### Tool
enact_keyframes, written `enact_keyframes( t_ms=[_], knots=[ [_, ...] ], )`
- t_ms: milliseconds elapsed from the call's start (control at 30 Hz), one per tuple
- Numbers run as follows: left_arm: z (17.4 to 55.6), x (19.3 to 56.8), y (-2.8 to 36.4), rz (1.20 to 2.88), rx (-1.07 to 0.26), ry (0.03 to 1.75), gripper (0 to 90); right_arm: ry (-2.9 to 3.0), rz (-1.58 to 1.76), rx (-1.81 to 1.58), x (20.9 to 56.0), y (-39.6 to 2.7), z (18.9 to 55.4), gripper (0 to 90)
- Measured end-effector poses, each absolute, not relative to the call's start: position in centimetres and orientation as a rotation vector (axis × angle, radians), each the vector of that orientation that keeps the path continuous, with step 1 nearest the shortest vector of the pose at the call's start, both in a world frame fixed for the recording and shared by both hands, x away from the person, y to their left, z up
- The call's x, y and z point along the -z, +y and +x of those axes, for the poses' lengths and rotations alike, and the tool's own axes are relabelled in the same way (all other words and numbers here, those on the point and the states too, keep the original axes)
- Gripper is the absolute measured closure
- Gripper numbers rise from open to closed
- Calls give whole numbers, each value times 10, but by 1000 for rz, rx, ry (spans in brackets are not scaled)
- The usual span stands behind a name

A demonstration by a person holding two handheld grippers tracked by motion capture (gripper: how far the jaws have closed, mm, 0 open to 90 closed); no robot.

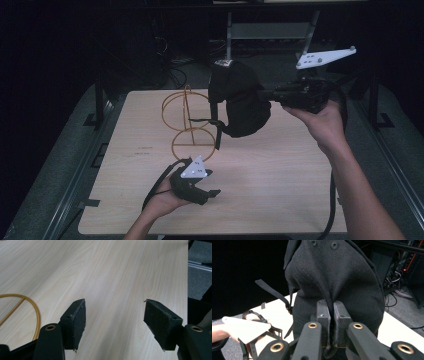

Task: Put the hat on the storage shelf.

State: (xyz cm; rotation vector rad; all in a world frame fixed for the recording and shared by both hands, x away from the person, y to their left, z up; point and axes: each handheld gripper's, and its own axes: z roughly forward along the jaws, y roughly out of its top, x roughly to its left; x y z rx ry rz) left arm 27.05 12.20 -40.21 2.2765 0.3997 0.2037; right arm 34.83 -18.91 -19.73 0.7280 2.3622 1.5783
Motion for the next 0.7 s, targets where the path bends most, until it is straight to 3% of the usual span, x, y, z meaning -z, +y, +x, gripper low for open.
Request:
enact_keyframes(
  t_ms=[700],
  knots=[
    [271,401,124,2275,-199,387,346,2439,656,-1595,180,-127,377,850]
  ],
)
